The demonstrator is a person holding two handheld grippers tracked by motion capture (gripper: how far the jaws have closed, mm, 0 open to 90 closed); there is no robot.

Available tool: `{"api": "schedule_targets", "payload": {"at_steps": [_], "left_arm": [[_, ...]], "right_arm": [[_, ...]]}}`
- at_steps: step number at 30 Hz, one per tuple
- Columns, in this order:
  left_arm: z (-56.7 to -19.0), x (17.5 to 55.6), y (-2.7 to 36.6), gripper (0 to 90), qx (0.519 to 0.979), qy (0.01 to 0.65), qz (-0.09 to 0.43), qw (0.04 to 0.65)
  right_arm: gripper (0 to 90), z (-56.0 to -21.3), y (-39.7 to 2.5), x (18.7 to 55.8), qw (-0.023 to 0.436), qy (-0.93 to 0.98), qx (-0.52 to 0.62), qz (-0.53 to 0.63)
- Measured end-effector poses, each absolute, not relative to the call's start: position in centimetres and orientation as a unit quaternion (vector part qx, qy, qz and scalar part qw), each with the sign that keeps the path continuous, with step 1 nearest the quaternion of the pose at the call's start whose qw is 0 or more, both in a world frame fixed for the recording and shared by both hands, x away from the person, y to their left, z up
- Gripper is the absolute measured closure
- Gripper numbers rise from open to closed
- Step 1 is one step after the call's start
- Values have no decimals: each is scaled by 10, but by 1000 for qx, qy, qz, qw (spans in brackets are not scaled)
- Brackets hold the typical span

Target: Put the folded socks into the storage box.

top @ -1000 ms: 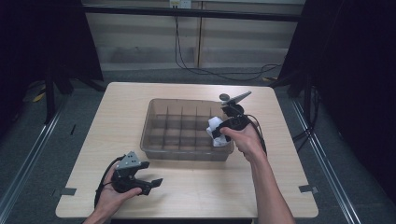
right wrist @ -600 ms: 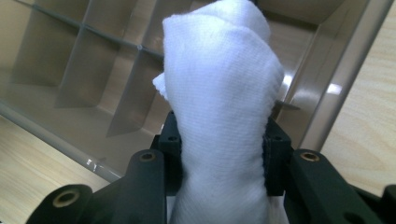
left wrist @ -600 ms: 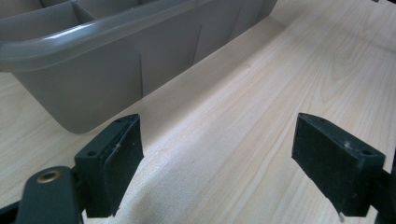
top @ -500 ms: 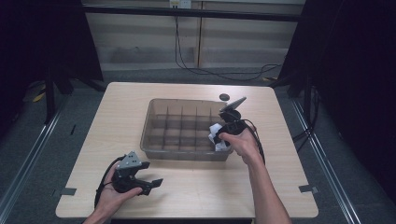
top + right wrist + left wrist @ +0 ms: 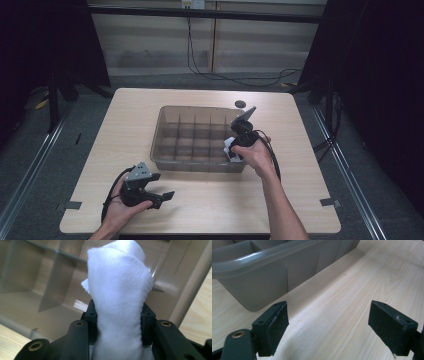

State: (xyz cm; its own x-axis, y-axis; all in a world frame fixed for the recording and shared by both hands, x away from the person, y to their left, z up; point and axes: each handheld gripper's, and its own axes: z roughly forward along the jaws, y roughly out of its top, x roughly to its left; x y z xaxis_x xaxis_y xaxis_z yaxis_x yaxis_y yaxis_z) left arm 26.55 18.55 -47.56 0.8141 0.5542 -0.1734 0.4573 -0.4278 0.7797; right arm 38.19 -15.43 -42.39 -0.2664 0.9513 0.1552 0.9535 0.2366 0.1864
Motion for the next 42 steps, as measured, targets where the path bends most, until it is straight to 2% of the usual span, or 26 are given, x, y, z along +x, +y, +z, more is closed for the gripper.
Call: {"api": "schedule_targets", "payload": {"at_steps": [4,20,26,30,42], "left_arm": [[-476,266,186,163,843,301,54,443],[-475,266,185,164,844,299,54,441],[-475,266,185,165,845,298,55,440],[-475,266,186,167,845,296,56,441],[-475,266,185,168,846,298,54,439]], "right_arm": [[617,-427,-154,383,9,-782,-612,-115],[622,-442,-125,395,-27,-795,-606,7],[593,-448,-115,396,-48,-804,-591,47],[565,-445,-116,393,-63,-808,-584,40],[493,-425,-124,384,-64,-815,-575,-9]]}}
